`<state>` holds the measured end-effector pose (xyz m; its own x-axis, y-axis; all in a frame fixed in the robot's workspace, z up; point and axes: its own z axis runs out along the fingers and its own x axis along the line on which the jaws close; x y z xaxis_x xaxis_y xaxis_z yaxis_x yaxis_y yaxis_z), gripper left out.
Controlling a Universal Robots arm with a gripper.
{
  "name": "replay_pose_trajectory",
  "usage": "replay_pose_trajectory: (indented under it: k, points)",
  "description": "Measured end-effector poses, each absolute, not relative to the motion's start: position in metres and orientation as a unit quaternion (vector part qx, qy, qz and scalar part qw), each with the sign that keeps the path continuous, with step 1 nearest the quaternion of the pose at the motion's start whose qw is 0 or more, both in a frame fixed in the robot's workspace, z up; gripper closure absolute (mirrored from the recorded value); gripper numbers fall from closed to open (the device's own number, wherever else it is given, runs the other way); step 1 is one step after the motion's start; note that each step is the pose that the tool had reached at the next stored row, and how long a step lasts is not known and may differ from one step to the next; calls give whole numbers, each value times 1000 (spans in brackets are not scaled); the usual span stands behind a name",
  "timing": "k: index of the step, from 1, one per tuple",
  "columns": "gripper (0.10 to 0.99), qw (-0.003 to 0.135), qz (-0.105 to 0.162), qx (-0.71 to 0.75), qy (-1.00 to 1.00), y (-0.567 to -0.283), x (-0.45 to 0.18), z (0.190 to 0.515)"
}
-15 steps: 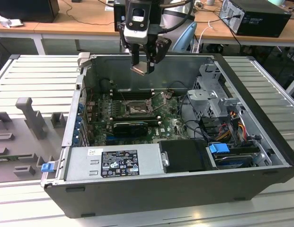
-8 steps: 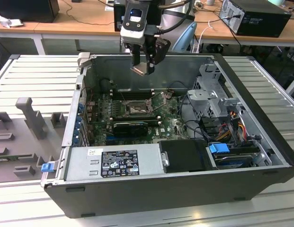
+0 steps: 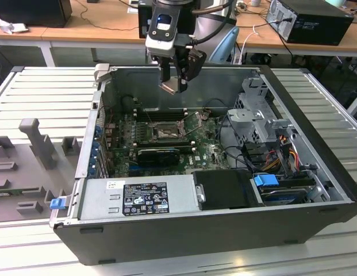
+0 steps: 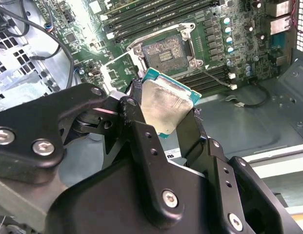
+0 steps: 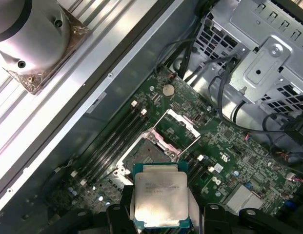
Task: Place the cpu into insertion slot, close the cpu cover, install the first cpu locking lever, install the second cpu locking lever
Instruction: 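Place the cpu into insertion slot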
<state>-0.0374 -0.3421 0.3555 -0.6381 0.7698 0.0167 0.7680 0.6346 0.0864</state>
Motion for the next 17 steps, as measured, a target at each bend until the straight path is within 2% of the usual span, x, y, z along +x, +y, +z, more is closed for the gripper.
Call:
replay_pose_trajectory:
  k: [17]
  points:
    - [561, 12, 42, 448, 893, -342, -37, 351]
